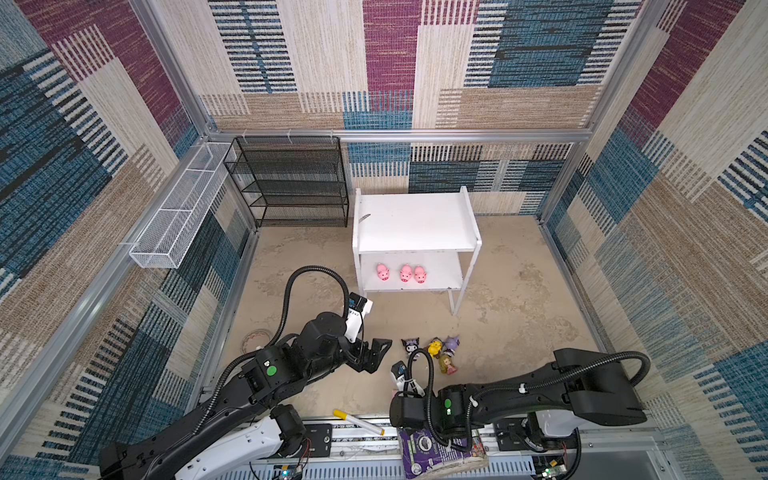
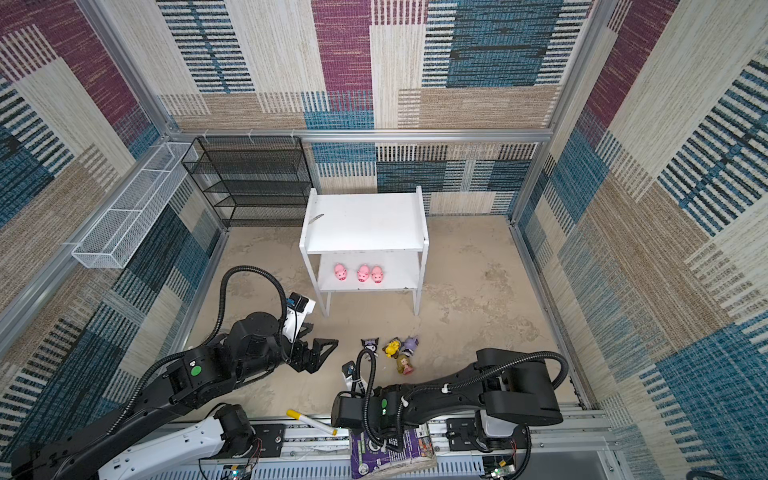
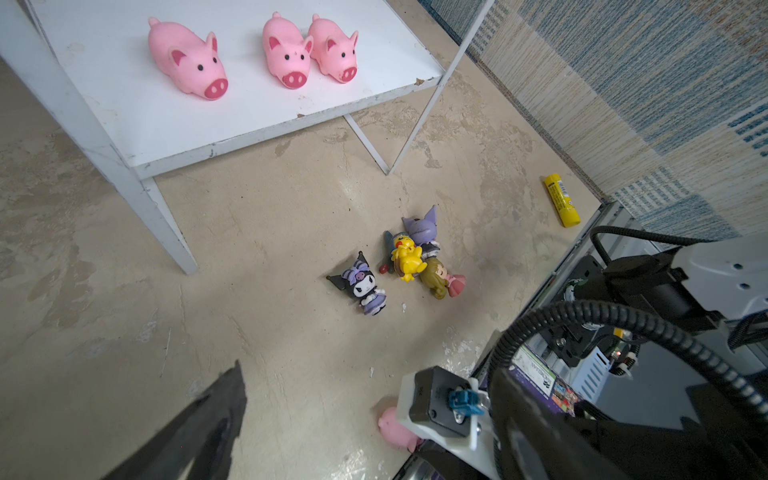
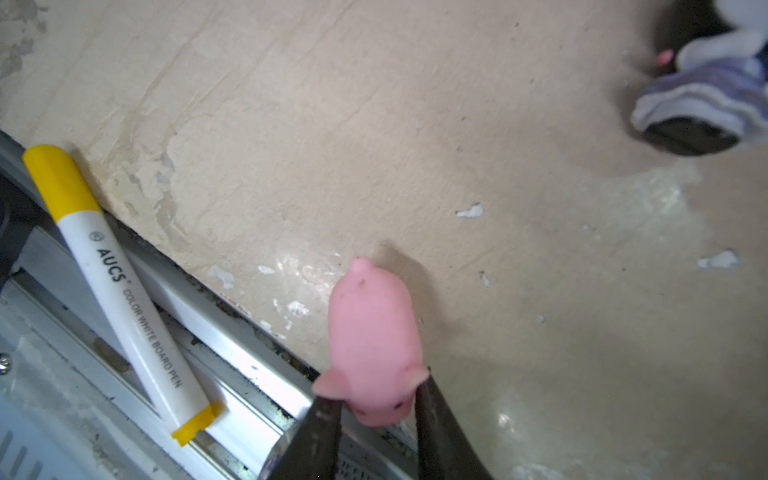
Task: Place and organize the plastic toys onto the shelf
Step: 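Lift the pig with the right gripper and carry it toward the shelf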
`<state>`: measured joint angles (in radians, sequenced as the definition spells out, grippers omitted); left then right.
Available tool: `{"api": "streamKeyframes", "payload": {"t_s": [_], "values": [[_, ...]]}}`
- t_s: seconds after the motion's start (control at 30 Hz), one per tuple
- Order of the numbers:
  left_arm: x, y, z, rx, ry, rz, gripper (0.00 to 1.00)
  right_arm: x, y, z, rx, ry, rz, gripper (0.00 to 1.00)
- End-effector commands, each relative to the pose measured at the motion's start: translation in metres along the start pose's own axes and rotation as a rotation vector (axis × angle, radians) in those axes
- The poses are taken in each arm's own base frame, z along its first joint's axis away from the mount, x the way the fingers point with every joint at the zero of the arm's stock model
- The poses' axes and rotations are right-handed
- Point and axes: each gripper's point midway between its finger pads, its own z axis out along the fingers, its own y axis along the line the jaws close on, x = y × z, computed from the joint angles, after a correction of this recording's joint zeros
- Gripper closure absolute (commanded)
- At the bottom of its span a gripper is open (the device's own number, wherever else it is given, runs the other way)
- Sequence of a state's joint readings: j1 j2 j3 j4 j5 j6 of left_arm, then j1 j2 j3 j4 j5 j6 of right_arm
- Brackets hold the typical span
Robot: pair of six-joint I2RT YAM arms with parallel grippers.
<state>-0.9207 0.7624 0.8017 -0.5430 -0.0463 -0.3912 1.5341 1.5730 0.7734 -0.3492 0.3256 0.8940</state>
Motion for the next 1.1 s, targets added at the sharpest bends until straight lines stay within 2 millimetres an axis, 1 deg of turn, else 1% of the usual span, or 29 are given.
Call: {"api": "streamKeyframes", "payload": {"t_s": [0.0,0.17,0.33,0.47,0.53,0.63,0.77,0.9,1.07], "values": [[-0.007,0.0,-0.002,-0.001,-0.031,0.009,0.07,-0.011,-0.001,-0.005,0.022,-0.045,-0.019,0.7],[-0.009,-0.002,-0.001,0.002,-0.028,0.015,0.08,-0.026,-0.004,-0.015,0.023,-0.092,-0.033,0.72],[-0.01,-0.002,0.0,0.001,-0.029,0.016,0.07,-0.031,-0.009,-0.022,0.015,-0.115,-0.026,0.74],[-0.011,-0.001,-0.002,-0.004,-0.036,0.019,0.08,-0.043,-0.018,-0.033,0.026,-0.159,-0.01,0.74],[-0.013,-0.002,-0.003,-0.004,-0.038,0.022,0.07,-0.049,-0.026,-0.039,0.035,-0.179,0.002,0.74],[-0.014,-0.002,-0.002,-0.002,-0.039,0.025,0.07,-0.064,-0.04,-0.053,0.048,-0.233,0.033,0.74],[-0.014,-0.003,-0.001,-0.002,-0.036,0.029,0.07,-0.088,-0.067,-0.076,0.096,-0.333,0.09,0.75],[-0.014,-0.002,-0.001,-0.007,-0.034,0.029,0.07,-0.112,-0.086,-0.102,0.129,-0.439,0.125,0.75],[-0.014,-0.002,-0.001,-0.009,-0.035,0.028,0.07,-0.13,-0.109,-0.127,0.164,-0.536,0.192,0.76]]}}
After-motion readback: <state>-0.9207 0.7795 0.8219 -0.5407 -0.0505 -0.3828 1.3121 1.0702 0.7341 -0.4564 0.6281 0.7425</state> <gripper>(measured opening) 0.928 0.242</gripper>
